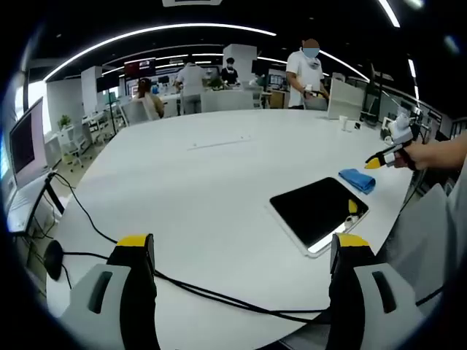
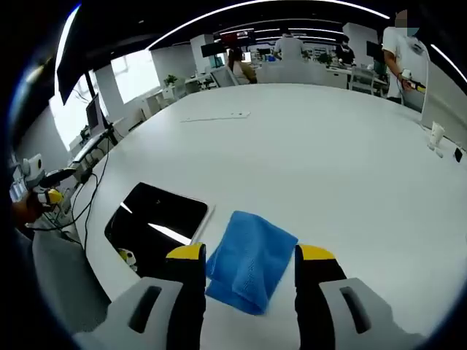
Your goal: Wipe the mirror surface with the cleaning cloth until all visible marks leave the cleaned area.
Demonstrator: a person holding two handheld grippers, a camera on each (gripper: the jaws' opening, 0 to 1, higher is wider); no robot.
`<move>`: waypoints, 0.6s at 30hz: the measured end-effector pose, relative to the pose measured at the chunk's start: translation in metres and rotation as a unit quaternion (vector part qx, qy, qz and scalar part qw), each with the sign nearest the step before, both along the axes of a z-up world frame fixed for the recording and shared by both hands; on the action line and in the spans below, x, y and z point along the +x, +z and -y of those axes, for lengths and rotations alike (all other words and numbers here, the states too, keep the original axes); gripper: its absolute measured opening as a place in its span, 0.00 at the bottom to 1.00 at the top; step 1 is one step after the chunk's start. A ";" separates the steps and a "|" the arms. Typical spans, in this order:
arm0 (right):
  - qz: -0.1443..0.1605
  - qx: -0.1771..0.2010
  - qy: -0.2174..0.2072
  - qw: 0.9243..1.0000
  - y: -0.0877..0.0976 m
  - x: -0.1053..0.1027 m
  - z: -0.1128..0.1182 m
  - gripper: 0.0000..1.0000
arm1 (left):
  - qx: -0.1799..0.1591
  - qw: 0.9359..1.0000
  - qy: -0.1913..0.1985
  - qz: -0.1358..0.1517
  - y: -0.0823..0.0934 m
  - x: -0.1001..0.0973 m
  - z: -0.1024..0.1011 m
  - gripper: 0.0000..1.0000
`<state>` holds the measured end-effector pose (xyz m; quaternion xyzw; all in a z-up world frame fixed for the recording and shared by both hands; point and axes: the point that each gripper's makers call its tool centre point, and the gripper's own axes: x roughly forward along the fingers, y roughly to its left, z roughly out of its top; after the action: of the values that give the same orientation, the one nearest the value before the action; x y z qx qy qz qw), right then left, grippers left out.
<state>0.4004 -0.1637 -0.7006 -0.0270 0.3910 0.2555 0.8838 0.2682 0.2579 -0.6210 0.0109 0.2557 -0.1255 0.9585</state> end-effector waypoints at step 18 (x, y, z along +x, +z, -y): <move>-0.045 -0.078 0.021 0.996 -0.044 -0.006 -0.010 0.25 | -0.011 1.000 0.000 -0.003 -0.005 0.001 0.007 0.99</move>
<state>0.3945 -0.1541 -0.7443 -0.0922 0.4485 0.2442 0.8548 0.2697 0.2514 -0.6263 0.0002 0.2570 -0.1282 0.9579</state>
